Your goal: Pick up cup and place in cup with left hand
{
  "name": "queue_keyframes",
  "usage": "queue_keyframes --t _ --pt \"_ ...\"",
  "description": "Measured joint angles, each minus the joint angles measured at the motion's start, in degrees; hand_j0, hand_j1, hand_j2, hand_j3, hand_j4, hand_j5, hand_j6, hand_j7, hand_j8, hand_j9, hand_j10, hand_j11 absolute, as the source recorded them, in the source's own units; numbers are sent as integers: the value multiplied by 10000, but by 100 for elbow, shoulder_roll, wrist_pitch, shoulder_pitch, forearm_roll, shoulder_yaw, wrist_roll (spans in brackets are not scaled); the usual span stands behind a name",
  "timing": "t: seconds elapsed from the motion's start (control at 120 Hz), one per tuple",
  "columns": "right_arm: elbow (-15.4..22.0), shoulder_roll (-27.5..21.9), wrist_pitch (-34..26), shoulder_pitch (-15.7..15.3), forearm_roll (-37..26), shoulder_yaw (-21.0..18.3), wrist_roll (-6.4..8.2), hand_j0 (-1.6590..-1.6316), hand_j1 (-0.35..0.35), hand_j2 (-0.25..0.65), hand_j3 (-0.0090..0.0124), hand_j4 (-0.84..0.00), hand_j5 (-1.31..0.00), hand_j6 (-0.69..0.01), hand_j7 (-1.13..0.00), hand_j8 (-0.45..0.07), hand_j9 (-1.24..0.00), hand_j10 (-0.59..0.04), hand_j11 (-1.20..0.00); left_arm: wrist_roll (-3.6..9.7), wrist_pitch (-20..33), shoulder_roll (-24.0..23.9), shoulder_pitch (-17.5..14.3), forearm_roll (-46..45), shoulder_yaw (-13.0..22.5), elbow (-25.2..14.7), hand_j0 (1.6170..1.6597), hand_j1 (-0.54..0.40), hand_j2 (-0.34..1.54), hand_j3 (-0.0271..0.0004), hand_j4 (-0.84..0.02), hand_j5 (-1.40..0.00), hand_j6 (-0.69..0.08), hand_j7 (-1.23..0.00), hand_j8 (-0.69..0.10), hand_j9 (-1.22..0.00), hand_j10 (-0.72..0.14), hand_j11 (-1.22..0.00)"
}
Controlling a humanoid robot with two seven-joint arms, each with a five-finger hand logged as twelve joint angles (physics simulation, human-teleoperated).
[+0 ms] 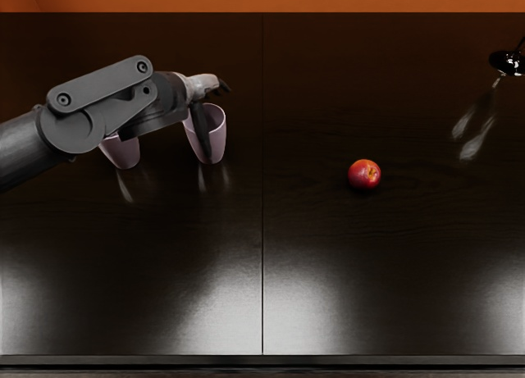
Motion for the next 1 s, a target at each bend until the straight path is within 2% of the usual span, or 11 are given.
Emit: queue_keyframes --t 0.583,0.608,0.65,0.658,0.7,0.742,0.783,0.825,0.933,1.0 --pt "0 0 0 0 0 1 1 -16581 -3491 1 0 -5 -1 -7 0 -5 -1 -4 0 0 -25 10 80 -30 79 34 16580 -429 677 0 -3304 -4265 -3314 -4264 -3310 -4264 -3301 -4263" --pt "0 0 0 0 -1 1 1 -16581 -3491 1 0 -5 -1 -7 0 -5 -1 -3 0 0 -29 9 79 -35 81 35 16581 -562 688 0 -3372 -4428 -3081 -4441 -2830 -4394 -3387 -4394" --pt "0 0 0 0 -2 1 1 -16581 -3491 1 0 -5 -1 -7 0 -5 -1 -4 0 0 -30 -5 85 -36 79 36 16581 -783 719 0 -3549 -4683 -3040 -4703 -2780 -4635 -3573 -4634" --pt "0 0 0 0 -2 1 1 -16581 -3491 1 0 -5 -1 -7 0 -5 -1 -4 0 0 -29 -3 86 -35 79 36 16581 -832 731 0 -3598 -4732 -2953 -4752 -2473 -4678 -3618 -4689" --pt "0 0 0 0 -1 1 1 -16581 -3491 1 0 -5 -1 -7 0 -5 -1 -4 0 2 -33 0 79 -35 80 36 16573 -819 748 0 -3813 -4958 -3125 -4954 -2877 -4944 -3815 -4942" --pt "0 0 0 0 -1 1 1 -16581 -3491 1 0 -5 -1 -7 0 -6 -1 -4 0 1 -32 0 78 -39 79 36 16569 -870 765 0 -3956 -5228 -2993 -5203 -2909 -5199 -4016 -5193" --pt "0 0 0 0 -1 1 1 -16581 -3491 1 0 -5 -1 -7 0 -5 -1 -4 0 1 -35 1 75 -49 79 36 16565 -1005 755 0 -4089 -5514 -2742 -5489 -2683 -5465 -3843 -5455" --pt "0 0 0 0 -1 1 1 -16581 -3491 1 0 -5 -1 -7 0 -5 -1 -4 0 2 -39 10 71 -53 83 37 16563 -1219 1020 0 -4251 -5702 -3254 -5710 -2708 -5672 -3670 -5671" --pt "0 0 0 0 -1 1 1 -16581 -3491 1 0 -4 -1 -6 0 -5 -1 -3 0 5 -77 42 -18 -96 75 26 16546 -1209 1138 0 -4430 -6367 -2883 -6406 -2477 -6364 -3440 -6201" --pt "0 0 0 0 -2 1 1 -16581 -3491 1 0 -4 -1 -7 0 -5 -1 -4 0 5 -126 70 -78 -111 59 11 16536 -1577 1430 0 -4500 -6660 -2604 -6725 -2054 -6699 -3065 -6467"
